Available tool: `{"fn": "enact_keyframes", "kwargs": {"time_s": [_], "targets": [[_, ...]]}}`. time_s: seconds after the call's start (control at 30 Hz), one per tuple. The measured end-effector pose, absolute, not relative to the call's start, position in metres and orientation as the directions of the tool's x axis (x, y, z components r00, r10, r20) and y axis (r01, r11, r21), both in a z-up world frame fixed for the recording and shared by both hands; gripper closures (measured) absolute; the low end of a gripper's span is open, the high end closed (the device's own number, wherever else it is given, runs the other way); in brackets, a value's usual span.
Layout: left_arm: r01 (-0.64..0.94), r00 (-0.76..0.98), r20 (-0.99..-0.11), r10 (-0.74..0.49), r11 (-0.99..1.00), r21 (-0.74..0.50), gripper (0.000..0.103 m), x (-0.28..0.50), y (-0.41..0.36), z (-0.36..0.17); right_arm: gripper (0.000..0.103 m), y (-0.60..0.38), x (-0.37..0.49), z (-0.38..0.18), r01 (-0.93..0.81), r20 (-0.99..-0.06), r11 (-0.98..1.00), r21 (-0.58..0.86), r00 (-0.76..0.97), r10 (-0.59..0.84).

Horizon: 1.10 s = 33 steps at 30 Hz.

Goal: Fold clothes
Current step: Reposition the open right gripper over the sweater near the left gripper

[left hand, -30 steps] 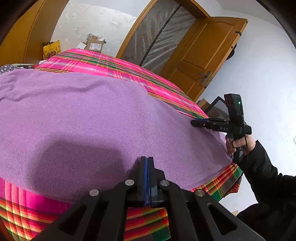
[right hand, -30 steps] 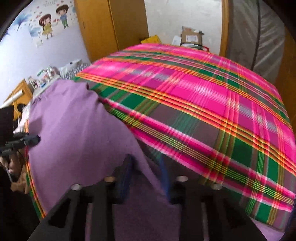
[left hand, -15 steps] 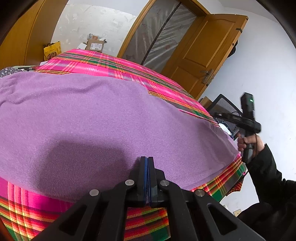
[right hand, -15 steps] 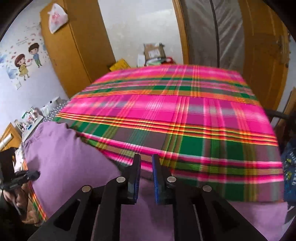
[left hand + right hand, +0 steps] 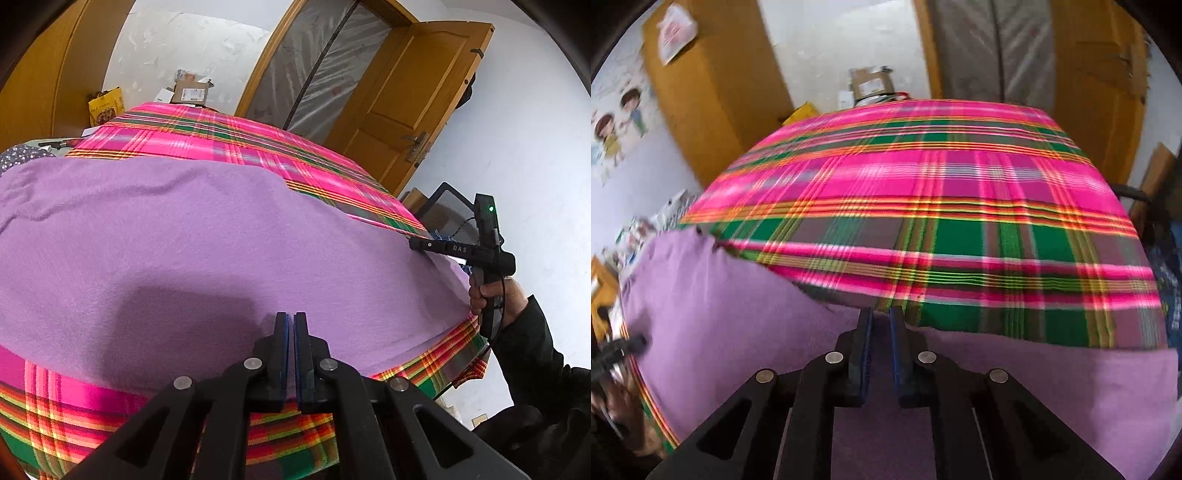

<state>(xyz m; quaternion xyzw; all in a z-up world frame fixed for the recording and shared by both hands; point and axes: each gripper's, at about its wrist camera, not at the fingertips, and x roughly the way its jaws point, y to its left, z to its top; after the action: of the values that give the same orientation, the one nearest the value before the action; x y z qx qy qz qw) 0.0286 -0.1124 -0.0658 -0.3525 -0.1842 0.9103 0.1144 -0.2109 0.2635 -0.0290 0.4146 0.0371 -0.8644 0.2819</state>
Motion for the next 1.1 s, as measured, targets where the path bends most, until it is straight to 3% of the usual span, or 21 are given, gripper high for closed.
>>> {"fn": "enact_keyframes", "kwargs": {"time_s": [0.37, 0.6, 0.77, 1.1], "targets": [[-0.183, -0.694, -0.604, 0.392, -0.907, -0.378, 0.102, 0.018, -0.074, -0.058, 0.09, 0.309, -0.15, -0.028, 0.525, -0.687, -0.824, 0.213, -0.519, -0.508], [-0.247, -0.652, -0.629, 0.423, -0.903, -0.352, 0.102, 0.015, -0.049, -0.065, 0.09, 0.29, -0.102, -0.038, 0.687, -0.688, -0.714, 0.137, -0.452, -0.567], [-0.283, -0.634, -0.64, 0.435, -0.9, -0.332, 0.102, 0.018, -0.035, -0.069, 0.074, 0.283, -0.077, -0.043, 0.757, -0.686, -0.652, 0.041, -0.454, -0.569], [-0.346, -0.617, -0.635, 0.464, -0.885, -0.311, 0.102, 0.004, -0.009, -0.063, 0.073, 0.237, -0.065, -0.046, 0.822, -0.659, -0.57, 0.01, -0.423, -0.622]]}}
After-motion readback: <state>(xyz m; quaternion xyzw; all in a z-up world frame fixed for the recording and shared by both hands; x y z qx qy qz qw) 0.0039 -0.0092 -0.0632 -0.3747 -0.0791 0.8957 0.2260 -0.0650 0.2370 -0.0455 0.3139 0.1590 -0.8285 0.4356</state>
